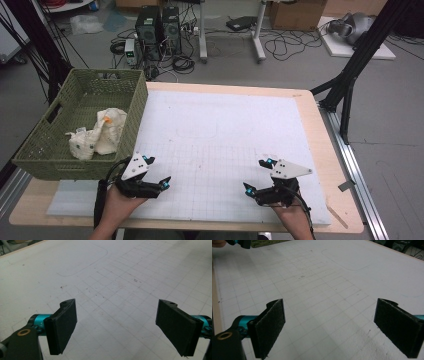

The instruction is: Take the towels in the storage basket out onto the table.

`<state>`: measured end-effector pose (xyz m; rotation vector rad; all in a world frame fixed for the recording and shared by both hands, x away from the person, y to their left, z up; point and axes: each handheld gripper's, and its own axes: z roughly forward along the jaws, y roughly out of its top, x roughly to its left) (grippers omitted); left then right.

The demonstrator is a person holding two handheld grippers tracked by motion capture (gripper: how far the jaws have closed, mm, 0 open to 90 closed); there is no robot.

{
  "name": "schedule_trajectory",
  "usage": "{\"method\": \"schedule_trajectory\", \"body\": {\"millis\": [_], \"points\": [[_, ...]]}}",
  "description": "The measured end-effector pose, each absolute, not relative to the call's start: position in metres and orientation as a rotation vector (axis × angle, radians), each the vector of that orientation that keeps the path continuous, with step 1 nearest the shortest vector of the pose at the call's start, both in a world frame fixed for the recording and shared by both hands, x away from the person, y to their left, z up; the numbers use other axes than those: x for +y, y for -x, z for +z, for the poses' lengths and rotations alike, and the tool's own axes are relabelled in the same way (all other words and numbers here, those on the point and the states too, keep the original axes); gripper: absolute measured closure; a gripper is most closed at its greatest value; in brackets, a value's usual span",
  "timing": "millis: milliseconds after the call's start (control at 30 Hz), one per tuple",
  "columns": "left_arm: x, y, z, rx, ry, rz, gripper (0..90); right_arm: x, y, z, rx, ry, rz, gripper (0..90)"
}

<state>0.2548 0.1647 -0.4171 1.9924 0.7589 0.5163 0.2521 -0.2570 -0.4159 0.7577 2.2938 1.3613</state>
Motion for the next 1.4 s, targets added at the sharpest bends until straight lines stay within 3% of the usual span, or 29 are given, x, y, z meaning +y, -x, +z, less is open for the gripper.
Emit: {"method": "schedule_trajectory", "body": {"millis": [1400], "points": [[0.17,-0.253,-0.406,0.733,-1.964,0.479,18.3,-0.258,-0.25,-0.415,2.292,-0.751,1.371,9.2]]}}
